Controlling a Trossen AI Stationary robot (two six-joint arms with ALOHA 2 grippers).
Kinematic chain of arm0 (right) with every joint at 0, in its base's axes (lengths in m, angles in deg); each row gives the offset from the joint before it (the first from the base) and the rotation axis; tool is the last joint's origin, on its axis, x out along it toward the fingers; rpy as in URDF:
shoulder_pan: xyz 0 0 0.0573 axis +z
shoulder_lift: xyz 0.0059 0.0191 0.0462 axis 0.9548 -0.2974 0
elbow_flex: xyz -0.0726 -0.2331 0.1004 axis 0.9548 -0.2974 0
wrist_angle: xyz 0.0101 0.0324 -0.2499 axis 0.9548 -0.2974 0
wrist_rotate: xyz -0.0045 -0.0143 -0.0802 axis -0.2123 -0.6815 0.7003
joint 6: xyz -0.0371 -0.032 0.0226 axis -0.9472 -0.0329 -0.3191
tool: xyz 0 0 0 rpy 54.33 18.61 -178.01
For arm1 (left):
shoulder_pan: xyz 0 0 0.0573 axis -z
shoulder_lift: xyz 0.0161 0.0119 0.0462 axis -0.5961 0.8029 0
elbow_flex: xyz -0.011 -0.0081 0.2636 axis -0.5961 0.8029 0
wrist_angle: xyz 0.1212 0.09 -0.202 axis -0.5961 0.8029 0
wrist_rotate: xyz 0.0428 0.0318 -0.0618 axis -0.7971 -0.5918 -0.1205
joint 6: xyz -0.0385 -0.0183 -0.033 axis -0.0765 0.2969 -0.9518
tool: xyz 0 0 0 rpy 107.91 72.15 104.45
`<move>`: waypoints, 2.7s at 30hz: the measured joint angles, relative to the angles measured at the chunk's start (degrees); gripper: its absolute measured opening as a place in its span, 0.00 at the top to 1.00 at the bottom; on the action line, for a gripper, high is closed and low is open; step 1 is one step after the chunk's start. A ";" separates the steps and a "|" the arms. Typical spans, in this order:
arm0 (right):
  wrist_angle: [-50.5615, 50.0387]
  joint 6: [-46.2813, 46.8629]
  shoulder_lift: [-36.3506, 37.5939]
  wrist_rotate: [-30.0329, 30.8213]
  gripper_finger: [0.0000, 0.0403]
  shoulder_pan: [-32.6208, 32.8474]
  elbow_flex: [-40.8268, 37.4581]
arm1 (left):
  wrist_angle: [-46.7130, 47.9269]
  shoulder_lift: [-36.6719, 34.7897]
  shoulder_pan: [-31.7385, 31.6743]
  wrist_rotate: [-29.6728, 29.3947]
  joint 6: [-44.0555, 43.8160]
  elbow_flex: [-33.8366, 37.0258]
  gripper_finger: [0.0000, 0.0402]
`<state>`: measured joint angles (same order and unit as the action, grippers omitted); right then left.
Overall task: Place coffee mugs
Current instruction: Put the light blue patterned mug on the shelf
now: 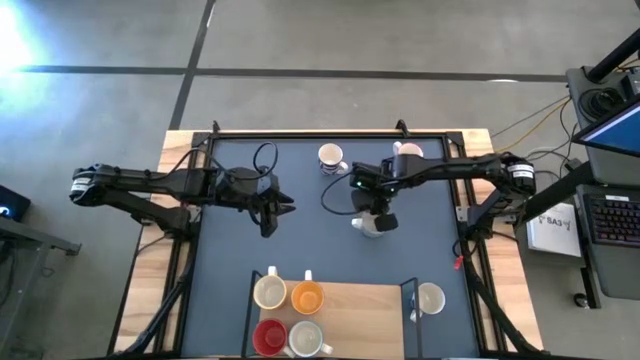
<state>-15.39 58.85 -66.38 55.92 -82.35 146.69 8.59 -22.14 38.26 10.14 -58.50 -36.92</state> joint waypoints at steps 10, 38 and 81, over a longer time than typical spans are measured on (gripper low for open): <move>-5.09 21.60 0.25 0.03 0.90 -0.11 3.39 | 0.35 0.01 0.02 1.10 0.25 0.00 0.79; -19.79 59.77 1.78 2.55 0.93 0.81 2.61 | 3.32 -0.04 3.91 2.88 -3.65 0.02 0.79; -8.99 88.60 -4.63 7.69 0.71 7.06 0.15 | 26.08 -19.66 1.22 -6.64 5.16 0.11 0.79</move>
<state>-24.38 147.44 -71.01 63.61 -75.29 146.84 34.67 -41.80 39.49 3.50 -53.35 -36.81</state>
